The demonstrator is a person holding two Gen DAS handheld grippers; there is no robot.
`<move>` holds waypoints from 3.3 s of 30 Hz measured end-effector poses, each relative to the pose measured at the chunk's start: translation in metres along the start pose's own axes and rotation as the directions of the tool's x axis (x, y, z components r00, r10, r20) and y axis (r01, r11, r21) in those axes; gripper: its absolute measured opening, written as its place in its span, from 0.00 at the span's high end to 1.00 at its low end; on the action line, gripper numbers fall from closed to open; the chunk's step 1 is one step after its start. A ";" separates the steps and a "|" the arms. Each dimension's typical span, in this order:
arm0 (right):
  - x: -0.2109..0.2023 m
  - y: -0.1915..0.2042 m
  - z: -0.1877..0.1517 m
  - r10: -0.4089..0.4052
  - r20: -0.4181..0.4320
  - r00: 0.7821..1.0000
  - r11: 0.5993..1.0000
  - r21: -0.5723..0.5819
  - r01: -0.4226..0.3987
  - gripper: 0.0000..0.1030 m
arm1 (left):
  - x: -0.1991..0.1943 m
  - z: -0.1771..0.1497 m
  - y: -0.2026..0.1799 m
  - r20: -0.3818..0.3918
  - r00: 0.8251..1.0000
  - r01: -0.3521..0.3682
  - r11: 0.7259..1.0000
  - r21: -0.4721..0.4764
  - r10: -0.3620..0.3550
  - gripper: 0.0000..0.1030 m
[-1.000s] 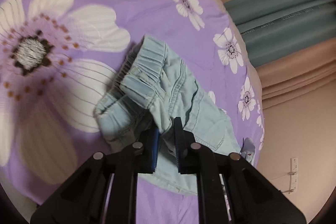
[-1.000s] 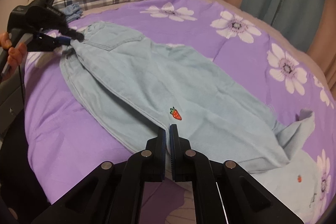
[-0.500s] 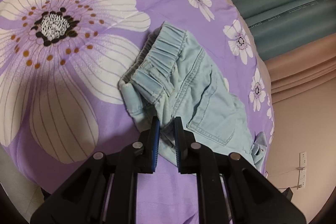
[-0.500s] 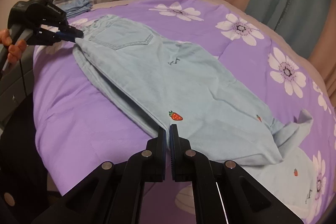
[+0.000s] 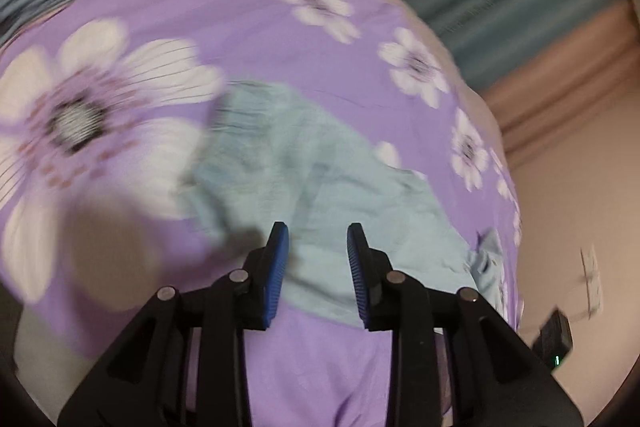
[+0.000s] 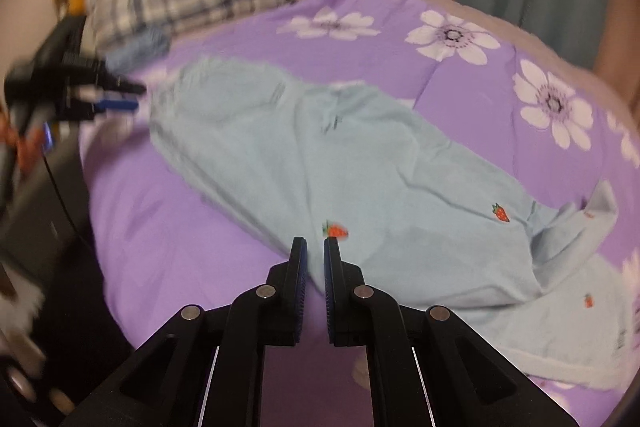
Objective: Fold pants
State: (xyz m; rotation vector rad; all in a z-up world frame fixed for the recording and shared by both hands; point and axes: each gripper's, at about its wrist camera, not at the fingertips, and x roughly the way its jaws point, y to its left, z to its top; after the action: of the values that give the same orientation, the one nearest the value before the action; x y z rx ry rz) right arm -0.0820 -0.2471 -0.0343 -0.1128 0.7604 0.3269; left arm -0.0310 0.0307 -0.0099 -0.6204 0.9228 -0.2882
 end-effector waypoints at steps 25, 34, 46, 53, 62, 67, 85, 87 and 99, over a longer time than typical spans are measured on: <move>-0.072 -0.237 -0.098 -0.137 0.207 0.969 0.500 0.859 -0.113 0.77 | 0.092 -0.054 -0.115 -0.258 0.966 0.097 0.912 0.398 0.010 0.53; -0.029 -0.246 -0.012 -0.240 -0.081 0.967 0.604 0.768 0.214 0.64 | 0.160 -0.104 -0.186 -0.439 0.898 0.248 0.824 0.509 0.001 0.47; -0.088 -0.241 -0.084 -0.256 0.315 0.914 0.513 0.845 -0.148 0.97 | 0.180 -0.118 -0.189 -0.492 0.871 0.295 0.791 0.535 0.008 0.46; -0.095 -0.258 -0.173 -0.292 0.207 0.934 0.241 0.961 -0.137 0.91 | 0.182 -0.116 -0.190 -0.497 0.868 0.294 0.792 0.534 0.013 0.46; -0.102 -0.268 -0.157 -0.244 0.152 0.958 0.296 0.952 -0.076 0.68 | 0.179 -0.117 -0.188 -0.494 0.869 0.286 0.795 0.535 0.020 0.42; -0.076 -0.280 -0.094 -0.270 -0.017 0.963 0.412 0.902 0.131 0.95 | 0.178 -0.110 -0.184 -0.485 0.874 0.267 0.813 0.518 0.022 0.42; -0.052 -0.313 -0.062 -0.087 0.144 0.986 0.445 0.891 -0.091 0.61 | 0.184 -0.110 -0.184 -0.489 0.872 0.272 0.814 0.513 0.017 0.37; -0.050 -0.314 -0.067 -0.046 0.216 0.975 0.410 0.894 -0.179 0.61 | 0.184 -0.110 -0.184 -0.488 0.873 0.270 0.815 0.513 0.017 0.37; -0.008 -0.343 -0.084 -0.006 0.209 0.978 0.183 0.961 -0.205 0.72 | 0.185 -0.109 -0.183 -0.497 0.868 0.282 0.817 0.503 0.006 0.35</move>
State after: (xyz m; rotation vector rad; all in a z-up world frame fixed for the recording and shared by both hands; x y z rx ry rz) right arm -0.0294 -0.5914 -0.0950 1.2576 0.6790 -0.1074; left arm -0.0072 -0.2442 -0.0680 -0.0505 1.1980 -0.8521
